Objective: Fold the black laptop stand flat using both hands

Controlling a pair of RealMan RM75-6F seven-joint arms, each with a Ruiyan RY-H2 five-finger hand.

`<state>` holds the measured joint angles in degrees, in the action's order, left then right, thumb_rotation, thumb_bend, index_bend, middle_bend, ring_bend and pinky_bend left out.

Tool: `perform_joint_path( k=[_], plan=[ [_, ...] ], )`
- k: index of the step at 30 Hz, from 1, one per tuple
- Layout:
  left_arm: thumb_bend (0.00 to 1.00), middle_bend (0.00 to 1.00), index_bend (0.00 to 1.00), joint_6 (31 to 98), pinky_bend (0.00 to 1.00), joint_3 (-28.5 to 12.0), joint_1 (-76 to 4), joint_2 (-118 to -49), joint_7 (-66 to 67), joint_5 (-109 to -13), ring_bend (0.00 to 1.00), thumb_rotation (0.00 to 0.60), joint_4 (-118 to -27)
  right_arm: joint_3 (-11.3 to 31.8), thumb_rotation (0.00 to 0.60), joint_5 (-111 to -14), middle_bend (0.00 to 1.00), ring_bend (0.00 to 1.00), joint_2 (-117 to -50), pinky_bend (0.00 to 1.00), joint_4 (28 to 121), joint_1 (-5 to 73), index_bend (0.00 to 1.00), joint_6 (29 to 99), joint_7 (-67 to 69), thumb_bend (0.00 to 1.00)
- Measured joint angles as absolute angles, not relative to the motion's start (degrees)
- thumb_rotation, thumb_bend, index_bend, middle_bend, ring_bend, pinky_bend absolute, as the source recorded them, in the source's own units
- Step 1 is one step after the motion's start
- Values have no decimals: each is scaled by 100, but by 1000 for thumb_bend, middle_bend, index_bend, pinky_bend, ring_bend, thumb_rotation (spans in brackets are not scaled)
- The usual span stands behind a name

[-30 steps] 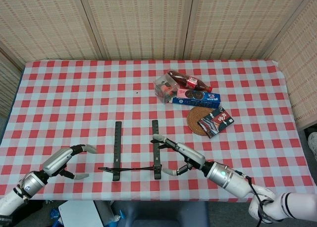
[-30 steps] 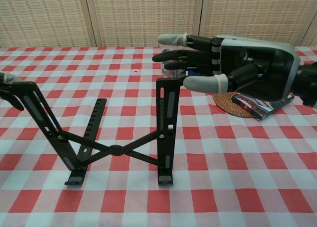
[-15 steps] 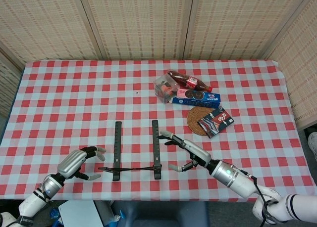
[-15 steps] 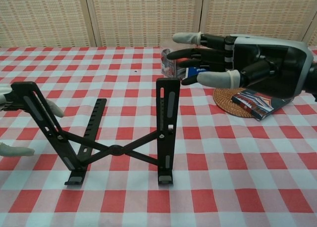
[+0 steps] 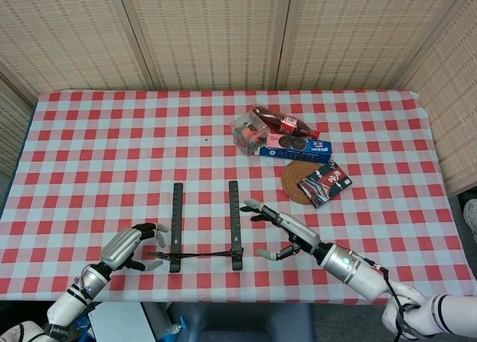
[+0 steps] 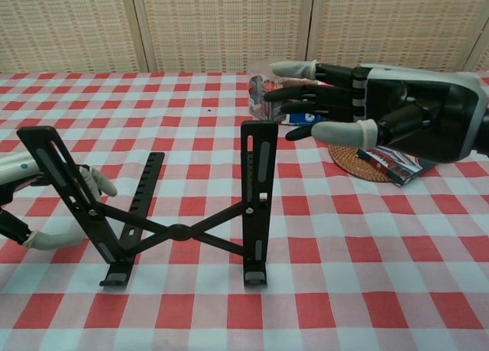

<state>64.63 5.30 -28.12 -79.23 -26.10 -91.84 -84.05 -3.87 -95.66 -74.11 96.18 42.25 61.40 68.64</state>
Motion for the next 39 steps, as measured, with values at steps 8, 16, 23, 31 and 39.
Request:
perform_joint_path(
  k=[8, 16, 23, 31, 39],
  plan=[
    [245, 273, 468, 6397, 245, 514, -2808, -7973, -2491, -9148, 241, 600, -8497, -405, 600, -9588, 89, 0, -7426, 100, 9572, 4202, 0, 6135, 6917, 289],
    [280, 275, 483, 6362, 244, 470, -2804, -8078, -2426, -9102, 243, 600, -8562, -411, 600, -9602, 90, 0, -7439, 100, 9553, 4185, 0, 6135, 6941, 289],
    [318, 276, 499, 6323, 244, 443, -2820, -8133, -2430, -9089, 245, 600, -8580, -419, 600, -9599, 89, 0, -7437, 100, 9545, 4165, 0, 6135, 6954, 289],
    [357, 282, 500, 6256, 245, 436, -2840, -8159, -2434, -9069, 246, 600, -8626, -430, 600, -9617, 89, 0, -7449, 100, 9518, 4139, 0, 6160, 6986, 289],
    [389, 282, 508, 6268, 244, 439, -2852, -8162, -2393, -9119, 246, 600, -8644, -449, 600, -9624, 89, 0, -7449, 100, 9498, 4112, 0, 6174, 7020, 289]
  ],
)
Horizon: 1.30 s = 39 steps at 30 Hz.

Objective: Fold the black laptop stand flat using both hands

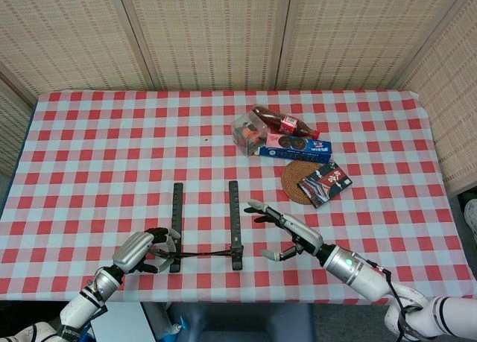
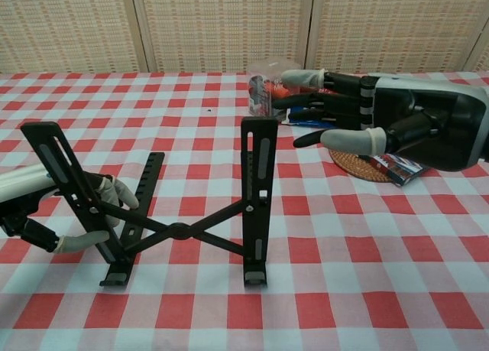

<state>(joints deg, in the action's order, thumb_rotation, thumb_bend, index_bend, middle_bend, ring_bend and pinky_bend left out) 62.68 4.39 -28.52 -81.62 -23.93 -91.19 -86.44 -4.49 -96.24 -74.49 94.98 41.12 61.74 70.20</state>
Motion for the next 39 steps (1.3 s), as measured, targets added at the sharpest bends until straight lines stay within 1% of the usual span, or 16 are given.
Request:
perform_joint_path(
  k=[5, 16, 18, 24, 28, 32, 39],
  plan=[
    [424, 282, 525, 6271, 244, 460, -2876, -8100, -2361, -9192, 247, 600, -8621, -442, 600, -9618, 90, 0, -7439, 100, 9510, 4091, 0, 6201, 7005, 289],
    [425, 287, 544, 6288, 244, 535, -2912, -7935, -2253, -9329, 248, 600, -8615, -464, 600, -9652, 90, 0, -7438, 100, 9546, 4090, 0, 6156, 6772, 289],
    [425, 288, 522, 6275, 244, 556, -2922, -7897, -2262, -9354, 247, 600, -8615, -474, 600, -9668, 90, 0, -7431, 100, 9567, 4095, 0, 6135, 6677, 289],
    [424, 288, 412, 6366, 244, 589, -2917, -7852, -2299, -9447, 240, 597, -8602, -459, 600, -9636, 90, 0, -7420, 100, 9618, 4112, 0, 6084, 6620, 289],
    [424, 288, 394, 6432, 244, 615, -2899, -7809, -2257, -9499, 240, 593, -8596, -453, 600, -9632, 90, 0, -7428, 100, 9598, 4119, 0, 6075, 6640, 289],
    [424, 288, 408, 6459, 244, 630, -2878, -7774, -2170, -9504, 239, 595, -8597, -450, 600, -9629, 89, 0, -7444, 100, 9571, 4119, 0, 6075, 6667, 289],
    [424, 288, 472, 6418, 244, 644, -2851, -7799, -1952, -9448, 241, 596, -8562, -450, 600, -9639, 90, 0, -7453, 100, 9557, 4115, 0, 6090, 6688, 289]
  ],
)
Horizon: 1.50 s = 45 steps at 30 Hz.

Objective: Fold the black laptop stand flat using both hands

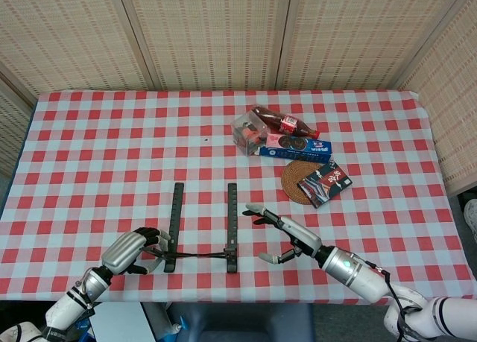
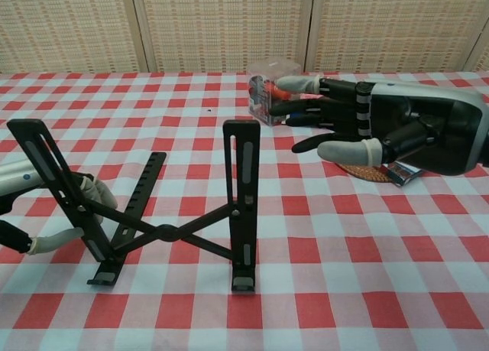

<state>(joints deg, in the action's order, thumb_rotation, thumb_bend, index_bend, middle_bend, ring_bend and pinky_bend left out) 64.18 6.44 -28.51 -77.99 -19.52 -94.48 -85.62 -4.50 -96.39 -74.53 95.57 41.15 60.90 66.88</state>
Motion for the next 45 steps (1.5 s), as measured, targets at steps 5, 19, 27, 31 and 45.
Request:
perform_joint_path(
  k=[5, 19, 27, 31, 45],
  plan=[
    [424, 288, 517, 6428, 245, 623, -2837, -7857, -1900, -9425, 247, 599, -8537, -451, 600, -9642, 89, 0, -7447, 100, 9573, 4107, 0, 6103, 6674, 289],
    [424, 287, 524, 6438, 244, 617, -2850, -7796, -1964, -9433, 248, 600, -8573, -492, 600, -9694, 90, 0, -7426, 100, 9575, 4132, 0, 5982, 6121, 284],
    [424, 288, 522, 6422, 245, 632, -2848, -7797, -2010, -9432, 248, 600, -8547, -425, 600, -9231, 127, 0, -7364, 100, 9806, 4230, 112, 5412, 4950, 249],
    [424, 288, 522, 6427, 245, 632, -2846, -7795, -2018, -9432, 248, 600, -8549, -320, 600, -8639, 170, 0, -7349, 100, 9979, 4302, 263, 5000, 4217, 252],
    [424, 287, 520, 6375, 245, 610, -2865, -7789, -1984, -9390, 248, 598, -8589, 120, 600, -6723, 210, 0, -7932, 104, 10201, 4599, 394, 4163, 2043, 153]
  ],
)
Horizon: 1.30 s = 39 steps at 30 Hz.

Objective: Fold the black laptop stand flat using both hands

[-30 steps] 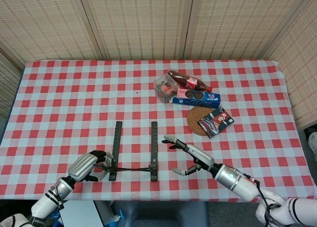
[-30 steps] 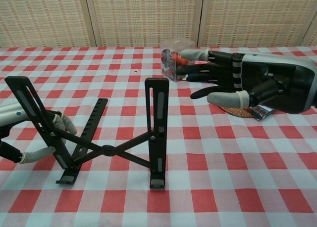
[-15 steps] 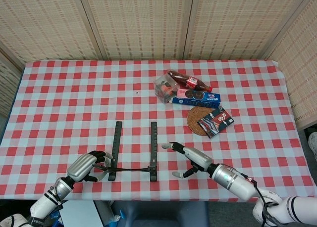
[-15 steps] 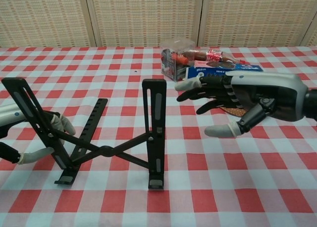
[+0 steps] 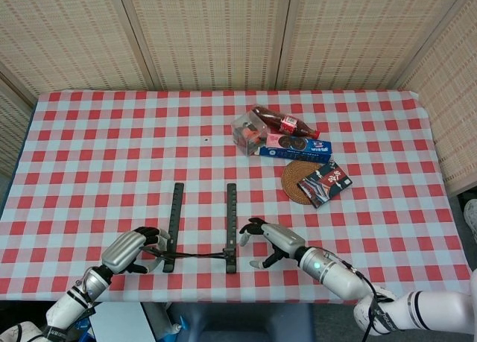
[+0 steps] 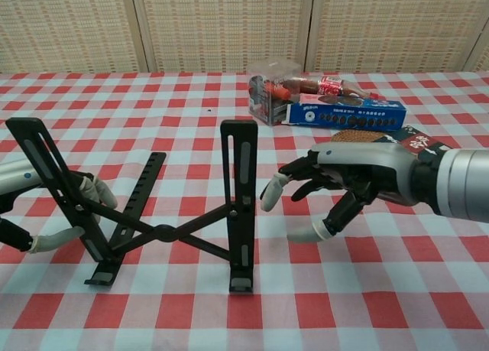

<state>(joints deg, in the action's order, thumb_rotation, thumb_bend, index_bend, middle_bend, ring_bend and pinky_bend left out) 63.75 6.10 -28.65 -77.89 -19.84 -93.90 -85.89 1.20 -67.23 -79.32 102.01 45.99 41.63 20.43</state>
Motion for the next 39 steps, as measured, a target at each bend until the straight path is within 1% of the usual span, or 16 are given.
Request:
perform_joint_path(
  k=[1, 3, 15, 18, 26, 39],
  plan=[
    [424, 287, 519, 6374, 244, 607, -2866, -7791, -1983, -9388, 248, 599, -8591, 140, 600, -6641, 217, 0, -7971, 104, 10204, 4614, 409, 4155, 1944, 129],
    [424, 288, 518, 6375, 244, 603, -2869, -7790, -1980, -9389, 248, 598, -8597, 186, 600, -6447, 226, 0, -8065, 104, 10210, 4643, 425, 4160, 1708, 116],
    [424, 288, 517, 6377, 244, 583, -2877, -7788, -1991, -9378, 247, 598, -8610, 418, 600, -5598, 255, 1, -8574, 106, 10157, 4748, 474, 4344, 778, 114],
    [424, 288, 517, 6377, 244, 582, -2877, -7790, -2006, -9377, 247, 598, -8600, 473, 600, -5468, 265, 8, -8668, 106, 10120, 4754, 489, 4396, 646, 131],
    [424, 288, 516, 6385, 244, 587, -2881, -7797, -2040, -9397, 247, 598, -8568, 565, 600, -5276, 271, 11, -8810, 106, 10063, 4791, 504, 4360, 429, 242],
    [424, 288, 515, 6421, 244, 612, -2875, -7785, -2104, -9443, 246, 597, -8546, 566, 600, -5131, 291, 21, -8922, 105, 10106, 4770, 536, 4432, 76, 263]
  ],
)
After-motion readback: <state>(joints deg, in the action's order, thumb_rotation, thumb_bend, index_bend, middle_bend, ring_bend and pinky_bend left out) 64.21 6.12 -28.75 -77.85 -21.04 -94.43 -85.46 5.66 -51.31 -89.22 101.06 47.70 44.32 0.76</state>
